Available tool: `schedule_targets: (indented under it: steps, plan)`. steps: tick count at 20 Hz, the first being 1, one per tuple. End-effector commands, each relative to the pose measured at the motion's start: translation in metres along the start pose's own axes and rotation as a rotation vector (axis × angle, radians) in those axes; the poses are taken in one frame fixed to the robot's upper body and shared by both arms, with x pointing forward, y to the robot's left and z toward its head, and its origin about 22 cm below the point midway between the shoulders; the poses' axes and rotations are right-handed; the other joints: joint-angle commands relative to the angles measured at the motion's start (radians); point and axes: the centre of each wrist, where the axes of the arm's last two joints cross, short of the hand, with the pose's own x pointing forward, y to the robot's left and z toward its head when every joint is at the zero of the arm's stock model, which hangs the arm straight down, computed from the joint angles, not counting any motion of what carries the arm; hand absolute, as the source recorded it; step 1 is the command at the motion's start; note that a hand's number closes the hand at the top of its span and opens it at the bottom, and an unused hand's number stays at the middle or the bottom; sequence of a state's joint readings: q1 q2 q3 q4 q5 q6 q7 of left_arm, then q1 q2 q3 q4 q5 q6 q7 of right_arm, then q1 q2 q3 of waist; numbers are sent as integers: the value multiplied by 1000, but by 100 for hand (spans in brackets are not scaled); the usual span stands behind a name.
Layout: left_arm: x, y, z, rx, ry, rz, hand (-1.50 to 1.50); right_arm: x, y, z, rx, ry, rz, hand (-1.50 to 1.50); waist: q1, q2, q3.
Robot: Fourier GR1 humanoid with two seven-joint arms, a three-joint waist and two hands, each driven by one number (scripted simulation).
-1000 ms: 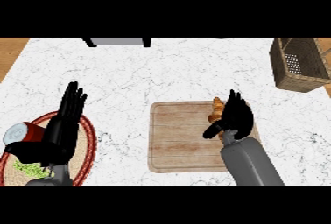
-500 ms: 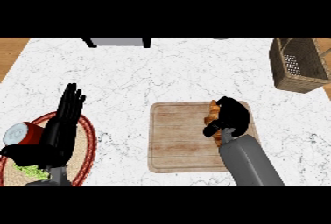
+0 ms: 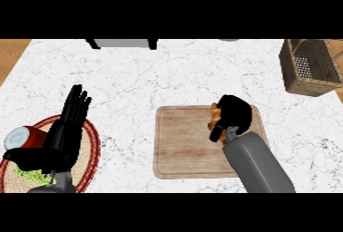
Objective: Pick the croissant from the cutting board and place it in the basket
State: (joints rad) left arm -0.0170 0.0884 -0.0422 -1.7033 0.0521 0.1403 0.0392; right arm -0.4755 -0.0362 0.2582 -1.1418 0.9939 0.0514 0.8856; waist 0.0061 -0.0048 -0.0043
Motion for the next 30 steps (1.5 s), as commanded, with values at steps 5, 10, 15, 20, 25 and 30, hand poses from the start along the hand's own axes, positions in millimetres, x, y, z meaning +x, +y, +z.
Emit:
schedule_targets:
  steps: [5, 10, 15, 20, 25, 30]
  plan:
    - [3, 1, -8, -12, -11, -2, 0, 4, -27, -34, 23, -386, 174, 150, 17, 12, 5]
    - [-8, 18, -10, 20, 2, 0, 0, 10, -42, -32, -129, -485, 17, 150, -1, 7, 4]
    - [-8, -2, 3, -2, 6, 5, 0, 37, -69, 14, -170, -560, -265, 150, -11, 0, 4]
    - [-11, 8, 10, 29, 26, 0, 0, 15, -144, 48, -323, -673, -435, 150, -33, -7, 4]
    - [1, -9, 3, 22, 13, 11, 0, -7, -180, 101, -329, -676, -518, 150, -25, -3, 4]
    - [-4, -1, 11, 30, 4, -27, 0, -14, -221, 117, -342, -543, -538, 150, -8, 0, 4]
